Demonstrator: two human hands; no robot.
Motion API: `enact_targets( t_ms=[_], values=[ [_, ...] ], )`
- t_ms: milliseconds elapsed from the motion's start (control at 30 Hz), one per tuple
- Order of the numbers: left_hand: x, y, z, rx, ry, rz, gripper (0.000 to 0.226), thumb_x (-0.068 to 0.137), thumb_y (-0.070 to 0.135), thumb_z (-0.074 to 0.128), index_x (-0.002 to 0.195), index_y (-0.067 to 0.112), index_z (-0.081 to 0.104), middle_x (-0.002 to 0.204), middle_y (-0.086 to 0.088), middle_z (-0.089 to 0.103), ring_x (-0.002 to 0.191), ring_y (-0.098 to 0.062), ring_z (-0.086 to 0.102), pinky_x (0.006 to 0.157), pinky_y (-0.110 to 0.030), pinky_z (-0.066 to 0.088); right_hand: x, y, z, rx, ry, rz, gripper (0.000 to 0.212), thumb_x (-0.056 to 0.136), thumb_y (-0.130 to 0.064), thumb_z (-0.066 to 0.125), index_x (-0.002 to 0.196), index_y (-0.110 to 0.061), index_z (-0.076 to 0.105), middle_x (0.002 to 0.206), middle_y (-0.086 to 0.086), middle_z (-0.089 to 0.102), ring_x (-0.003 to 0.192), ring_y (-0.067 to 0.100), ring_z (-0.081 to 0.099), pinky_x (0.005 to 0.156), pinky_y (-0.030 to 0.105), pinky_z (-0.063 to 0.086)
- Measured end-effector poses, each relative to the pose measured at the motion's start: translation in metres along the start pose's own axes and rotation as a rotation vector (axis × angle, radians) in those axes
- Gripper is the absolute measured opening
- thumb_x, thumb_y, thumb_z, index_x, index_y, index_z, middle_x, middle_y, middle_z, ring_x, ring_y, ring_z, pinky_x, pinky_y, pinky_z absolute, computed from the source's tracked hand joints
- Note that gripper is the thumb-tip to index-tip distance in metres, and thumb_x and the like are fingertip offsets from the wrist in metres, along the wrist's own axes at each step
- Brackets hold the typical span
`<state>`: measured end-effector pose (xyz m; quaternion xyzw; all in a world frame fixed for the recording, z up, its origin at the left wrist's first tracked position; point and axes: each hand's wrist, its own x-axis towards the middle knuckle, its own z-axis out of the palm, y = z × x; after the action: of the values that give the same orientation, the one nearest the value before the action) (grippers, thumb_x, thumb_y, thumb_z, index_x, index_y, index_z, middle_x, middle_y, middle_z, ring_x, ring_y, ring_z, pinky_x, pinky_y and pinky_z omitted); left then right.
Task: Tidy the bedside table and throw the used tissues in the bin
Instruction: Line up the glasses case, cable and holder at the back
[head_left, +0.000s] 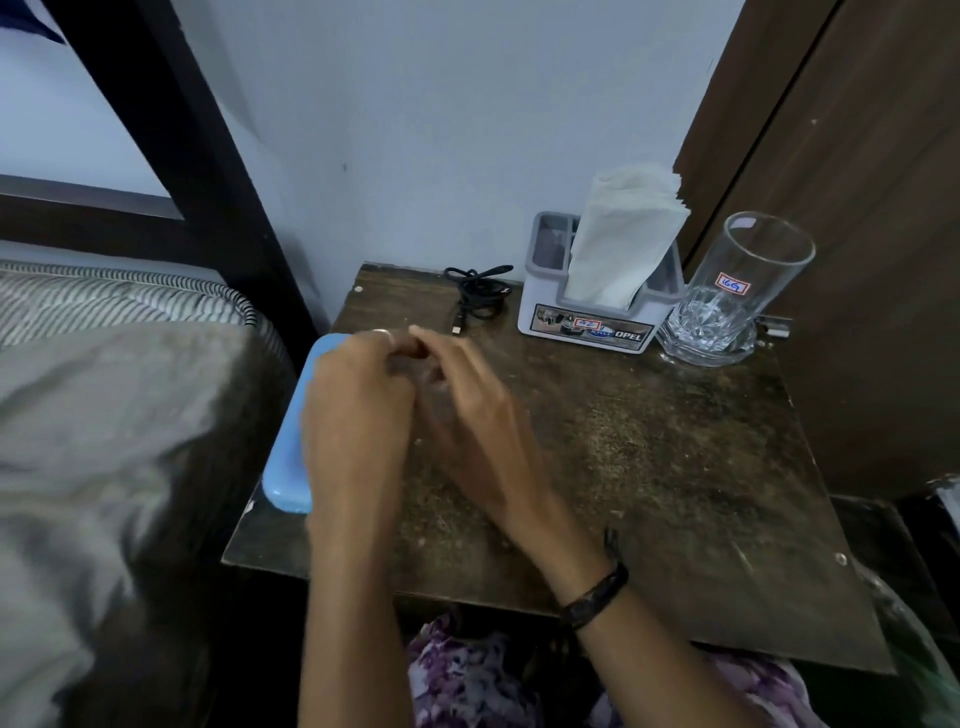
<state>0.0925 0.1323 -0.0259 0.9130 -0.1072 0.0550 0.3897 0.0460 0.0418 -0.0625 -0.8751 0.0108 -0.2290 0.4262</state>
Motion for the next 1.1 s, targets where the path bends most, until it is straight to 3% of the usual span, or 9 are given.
enact_targets(
  t_ms=[100, 233, 367, 533, 700, 833, 900, 1000, 1100],
  values=[
    [0.004, -0.031, -0.031, 0.138, -0.021, -0.09, 0.033, 0.08, 0.009, 0.059, 0.109, 0.024, 0.065, 0.107, -0.012, 0.067, 0.098, -0.035, 0.061, 0.078, -0.037, 0.047, -0.019, -0.026, 0.02, 0.046, -0.152, -0.005, 0.066, 0.085, -0.029, 0.066, 0.141, -0.012, 0.036, 0.14, 0.004, 0.045, 0.117, 0.016, 0.052, 0.088, 0.033, 0.047],
    [-0.001, -0.057, -0.043, 0.176, -0.076, -0.272, 0.03, 0.079, 0.007, 0.062, 0.108, 0.016, 0.063, 0.108, -0.015, 0.067, 0.098, -0.037, 0.06, 0.079, -0.043, 0.05, -0.036, -0.038, 0.046, -0.115, -0.275, -0.088, 0.088, 0.071, -0.039, 0.077, 0.143, -0.013, 0.032, 0.15, 0.006, 0.035, 0.131, 0.021, 0.041, 0.101, 0.036, 0.039],
    [0.003, -0.06, -0.033, 0.147, -0.039, -0.273, 0.032, 0.079, 0.003, 0.06, 0.109, 0.014, 0.064, 0.111, -0.013, 0.068, 0.105, -0.035, 0.059, 0.084, -0.039, 0.045, -0.031, -0.029, 0.058, -0.207, -0.175, -0.113, 0.071, 0.072, -0.032, 0.074, 0.132, -0.012, 0.044, 0.14, 0.01, 0.046, 0.118, 0.028, 0.049, 0.089, 0.041, 0.048],
    [0.012, -0.056, -0.014, -0.014, 0.008, -0.208, 0.022, 0.078, 0.011, 0.067, 0.1, 0.015, 0.067, 0.102, -0.01, 0.07, 0.099, -0.028, 0.064, 0.09, -0.04, 0.049, -0.011, -0.007, 0.055, -0.34, -0.083, -0.088, 0.056, 0.077, -0.027, 0.072, 0.125, -0.014, 0.046, 0.128, 0.006, 0.05, 0.108, 0.023, 0.05, 0.069, 0.036, 0.055],
    [0.019, -0.051, 0.01, -0.183, 0.085, -0.192, 0.016, 0.082, 0.017, 0.064, 0.098, 0.016, 0.067, 0.103, -0.004, 0.068, 0.094, -0.016, 0.064, 0.085, -0.029, 0.049, 0.011, 0.006, 0.044, -0.357, -0.043, -0.075, 0.044, 0.081, -0.03, 0.066, 0.121, -0.014, 0.054, 0.12, 0.006, 0.051, 0.1, 0.022, 0.054, 0.064, 0.028, 0.047],
    [0.02, -0.05, 0.022, -0.291, 0.068, -0.158, 0.024, 0.082, 0.005, 0.061, 0.104, 0.016, 0.064, 0.109, -0.006, 0.063, 0.085, -0.002, 0.06, 0.071, 0.0, 0.042, 0.029, 0.02, 0.044, -0.356, -0.012, -0.021, 0.043, 0.082, -0.012, 0.067, 0.124, -0.018, 0.056, 0.124, 0.006, 0.05, 0.1, 0.022, 0.06, 0.063, 0.028, 0.049],
    [0.021, -0.05, 0.026, -0.328, 0.071, -0.141, 0.03, 0.081, 0.0, 0.061, 0.107, 0.015, 0.062, 0.11, -0.006, 0.063, 0.082, 0.006, 0.058, 0.07, 0.006, 0.039, 0.033, 0.028, 0.046, -0.321, 0.003, -0.005, 0.047, 0.083, -0.006, 0.065, 0.128, -0.018, 0.055, 0.128, 0.007, 0.048, 0.106, 0.023, 0.058, 0.068, 0.033, 0.052],
    [0.025, -0.052, 0.03, -0.334, 0.081, -0.126, 0.035, 0.082, 0.001, 0.06, 0.115, 0.015, 0.059, 0.112, -0.004, 0.064, 0.085, 0.007, 0.059, 0.074, 0.003, 0.041, 0.037, 0.036, 0.049, -0.3, 0.02, -0.008, 0.052, 0.083, 0.0, 0.062, 0.131, -0.017, 0.052, 0.132, 0.009, 0.046, 0.109, 0.025, 0.058, 0.071, 0.036, 0.054],
    [0.028, -0.052, 0.035, -0.334, 0.083, -0.125, 0.041, 0.082, 0.003, 0.061, 0.12, 0.019, 0.056, 0.116, 0.0, 0.063, 0.095, -0.002, 0.062, 0.083, -0.012, 0.047, 0.039, 0.041, 0.052, -0.313, -0.001, -0.011, 0.06, 0.082, 0.008, 0.059, 0.136, -0.016, 0.047, 0.14, 0.011, 0.042, 0.111, 0.028, 0.058, 0.075, 0.038, 0.054]
  ],
)
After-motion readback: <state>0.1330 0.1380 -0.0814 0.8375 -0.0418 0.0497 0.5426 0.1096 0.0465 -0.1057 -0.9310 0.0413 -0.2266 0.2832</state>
